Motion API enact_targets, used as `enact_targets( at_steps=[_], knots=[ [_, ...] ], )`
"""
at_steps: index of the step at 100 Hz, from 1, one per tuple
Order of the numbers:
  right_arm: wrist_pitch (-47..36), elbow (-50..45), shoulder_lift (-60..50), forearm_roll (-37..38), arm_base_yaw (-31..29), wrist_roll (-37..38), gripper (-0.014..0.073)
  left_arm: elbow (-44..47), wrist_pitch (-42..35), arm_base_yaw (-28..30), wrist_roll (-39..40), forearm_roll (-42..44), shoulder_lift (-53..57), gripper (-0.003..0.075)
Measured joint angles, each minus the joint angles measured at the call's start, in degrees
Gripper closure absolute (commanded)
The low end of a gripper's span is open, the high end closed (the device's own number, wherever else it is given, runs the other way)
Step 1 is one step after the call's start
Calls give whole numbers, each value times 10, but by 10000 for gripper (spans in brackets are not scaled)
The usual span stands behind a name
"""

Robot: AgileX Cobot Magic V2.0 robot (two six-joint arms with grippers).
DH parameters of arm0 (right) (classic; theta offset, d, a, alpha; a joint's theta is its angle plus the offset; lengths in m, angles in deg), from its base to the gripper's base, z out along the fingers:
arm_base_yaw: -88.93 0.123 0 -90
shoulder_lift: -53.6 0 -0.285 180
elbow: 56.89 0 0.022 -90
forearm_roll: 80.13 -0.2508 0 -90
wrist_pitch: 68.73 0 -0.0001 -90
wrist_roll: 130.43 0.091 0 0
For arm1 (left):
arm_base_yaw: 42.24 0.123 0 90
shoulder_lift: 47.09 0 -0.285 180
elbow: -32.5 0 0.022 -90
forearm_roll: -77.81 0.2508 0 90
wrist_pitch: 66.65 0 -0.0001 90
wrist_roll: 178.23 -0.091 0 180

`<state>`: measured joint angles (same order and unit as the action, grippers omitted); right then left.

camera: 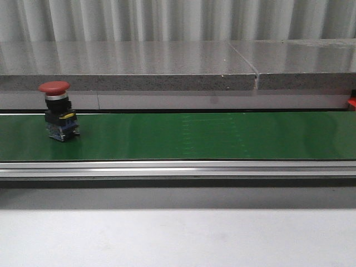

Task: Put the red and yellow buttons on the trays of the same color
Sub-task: 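Place the yellow button on the belt and open the left gripper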

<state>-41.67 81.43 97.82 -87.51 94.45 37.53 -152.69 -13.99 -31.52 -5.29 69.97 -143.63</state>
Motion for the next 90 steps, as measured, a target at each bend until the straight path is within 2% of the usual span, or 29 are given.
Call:
enact_targets(
  at_steps=[21,50,90],
  knots=[
    [0,0,0,0,0,0,662,94,-42,-33,0,0,42,741],
    [0,0,0,0,0,0,662,184,-99,-38,0,-1,50,741],
    [0,0,0,0,0,0,662,237,-180,-38,0,-1,50,741]
  ],
)
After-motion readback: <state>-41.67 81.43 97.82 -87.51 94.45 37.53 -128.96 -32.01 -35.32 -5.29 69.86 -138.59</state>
